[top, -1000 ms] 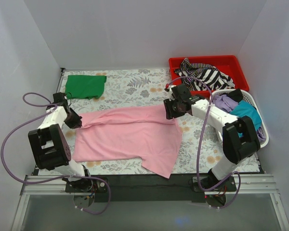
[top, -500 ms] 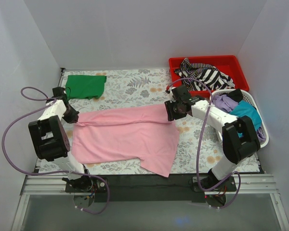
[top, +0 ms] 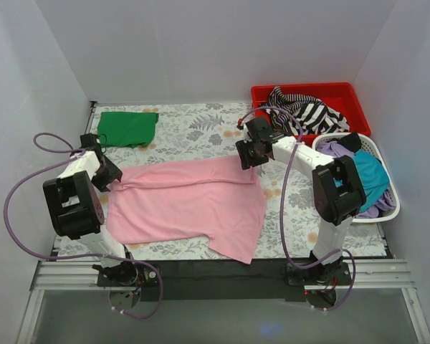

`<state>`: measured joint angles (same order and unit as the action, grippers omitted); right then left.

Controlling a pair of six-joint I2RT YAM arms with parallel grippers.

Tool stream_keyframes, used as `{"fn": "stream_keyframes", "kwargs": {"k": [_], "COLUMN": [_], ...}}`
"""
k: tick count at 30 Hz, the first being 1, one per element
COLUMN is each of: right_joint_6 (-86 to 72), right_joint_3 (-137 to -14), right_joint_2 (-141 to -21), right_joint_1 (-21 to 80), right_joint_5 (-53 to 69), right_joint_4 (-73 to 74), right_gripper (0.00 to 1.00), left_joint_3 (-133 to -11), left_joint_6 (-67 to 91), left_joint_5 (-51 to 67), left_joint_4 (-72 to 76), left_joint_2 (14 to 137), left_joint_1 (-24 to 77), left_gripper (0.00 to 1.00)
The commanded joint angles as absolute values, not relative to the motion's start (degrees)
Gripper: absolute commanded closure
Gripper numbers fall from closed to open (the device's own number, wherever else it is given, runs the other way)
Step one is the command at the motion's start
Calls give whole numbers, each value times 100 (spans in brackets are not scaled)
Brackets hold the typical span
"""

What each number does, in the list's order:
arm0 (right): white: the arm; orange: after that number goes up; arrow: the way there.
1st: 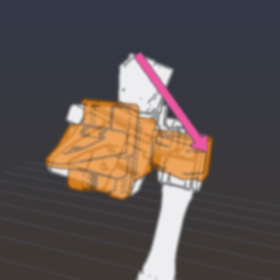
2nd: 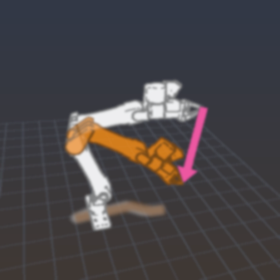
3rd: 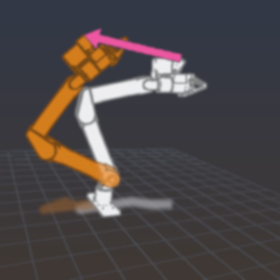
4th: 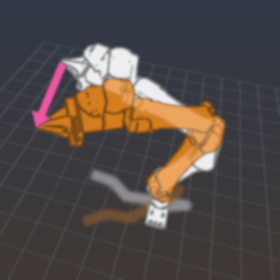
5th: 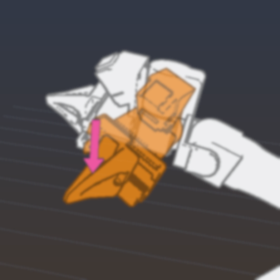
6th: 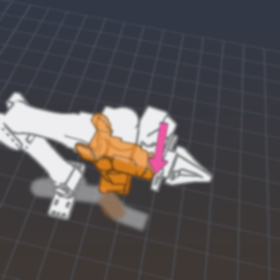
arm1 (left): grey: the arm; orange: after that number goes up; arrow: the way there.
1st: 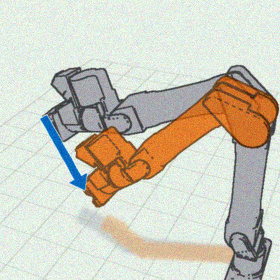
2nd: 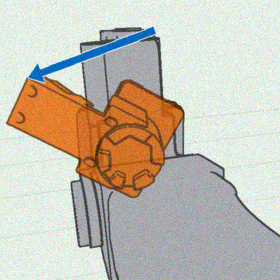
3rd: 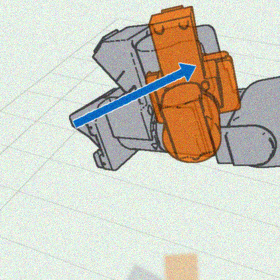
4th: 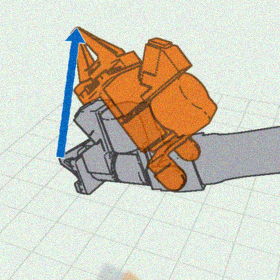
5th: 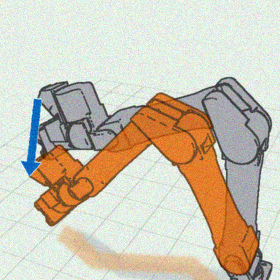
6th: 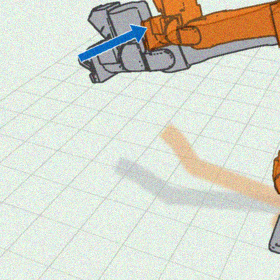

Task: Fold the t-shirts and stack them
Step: Fold the tshirt

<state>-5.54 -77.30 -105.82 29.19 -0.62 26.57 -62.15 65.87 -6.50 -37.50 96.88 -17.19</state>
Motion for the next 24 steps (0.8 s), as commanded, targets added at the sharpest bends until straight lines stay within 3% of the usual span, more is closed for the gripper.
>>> {"fn": "stream_keyframes", "kwargs": {"k": [1, 13, 15, 17, 24], "right_joint_6": [-518, -694, -694, -694, -659], "right_joint_3": [-8138, -8077, -8060, -8033, -7893], "right_joint_2": [-10774, -11136, -11171, -11180, -11127], "right_joint_1": [2830, 2628, 2628, 2628, 2619], "right_joint_5": [158, 228, 342, 404, 685], "right_joint_4": [2522, 2487, 2452, 2400, 2285], "right_gripper": [45, 50, 60, 79, 92], "left_joint_3": [-6170, -6390, -6442, -6547, -6539], "left_joint_6": [6609, 6715, 6706, 6697, 6653], "left_joint_5": [-493, -299, -202, -150, -132], "left_joint_4": [-3551, -3507, -3454, -3498, -3516], "left_joint_2": [9457, 9115, 9062, 9105, 9185], "left_joint_1": [-1758, -1758, -1758, -1758, -1767], "left_gripper": [40, 37, 37, 37, 37]}}
